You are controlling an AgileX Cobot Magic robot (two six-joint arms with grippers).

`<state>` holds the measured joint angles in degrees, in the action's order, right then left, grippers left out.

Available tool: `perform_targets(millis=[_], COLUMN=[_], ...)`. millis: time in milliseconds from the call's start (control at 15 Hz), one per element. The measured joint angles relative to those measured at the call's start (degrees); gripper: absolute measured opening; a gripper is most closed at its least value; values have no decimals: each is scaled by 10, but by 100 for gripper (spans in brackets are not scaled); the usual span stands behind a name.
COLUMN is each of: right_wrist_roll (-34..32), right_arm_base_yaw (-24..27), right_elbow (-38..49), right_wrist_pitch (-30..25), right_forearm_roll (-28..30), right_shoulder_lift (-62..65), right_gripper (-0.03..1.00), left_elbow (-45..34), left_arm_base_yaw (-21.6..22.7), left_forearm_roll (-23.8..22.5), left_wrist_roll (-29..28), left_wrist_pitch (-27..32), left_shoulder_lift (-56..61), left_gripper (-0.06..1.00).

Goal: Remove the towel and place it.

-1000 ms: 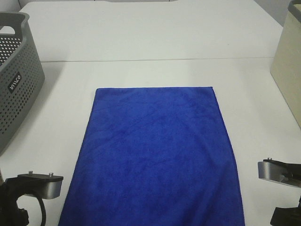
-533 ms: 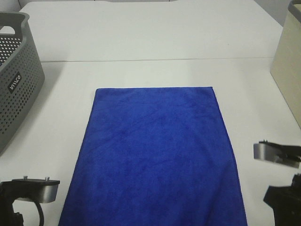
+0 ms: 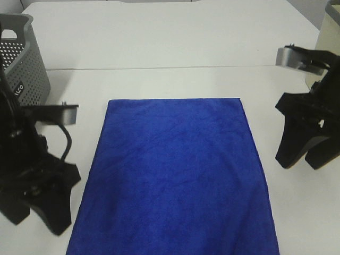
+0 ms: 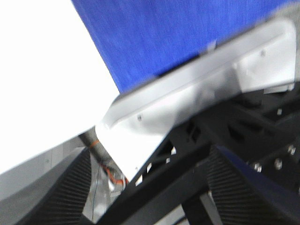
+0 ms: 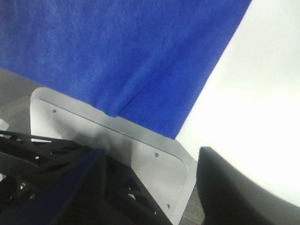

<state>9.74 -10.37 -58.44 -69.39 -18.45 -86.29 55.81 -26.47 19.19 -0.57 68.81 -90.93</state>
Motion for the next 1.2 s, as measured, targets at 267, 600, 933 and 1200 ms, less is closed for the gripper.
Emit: perform_targets(millis=[267, 600, 933, 1200], right_wrist_roll=[-6, 99, 107, 92], right_arm_base_yaw=[63, 117, 122, 163], right_elbow=[-100, -250, -419, -528], right_wrist_pitch=[17, 7, 0, -1], right_forearm_roll=[1, -138, -152, -157], right_shoulder_lift=[-43, -197, -319, -411], right_gripper=[58, 58, 58, 58], left_elbow=[100, 250, 392, 484], left_arm_base_yaw=[115, 170, 170, 170], left_forearm_roll=[-1, 3, 15, 65], left_wrist_roll=[36, 66, 87, 94], left_wrist_pitch=[-42, -62, -83, -91], left_shoulder_lift=[-16, -145, -266, -367], left_gripper=[65, 65, 65, 65])
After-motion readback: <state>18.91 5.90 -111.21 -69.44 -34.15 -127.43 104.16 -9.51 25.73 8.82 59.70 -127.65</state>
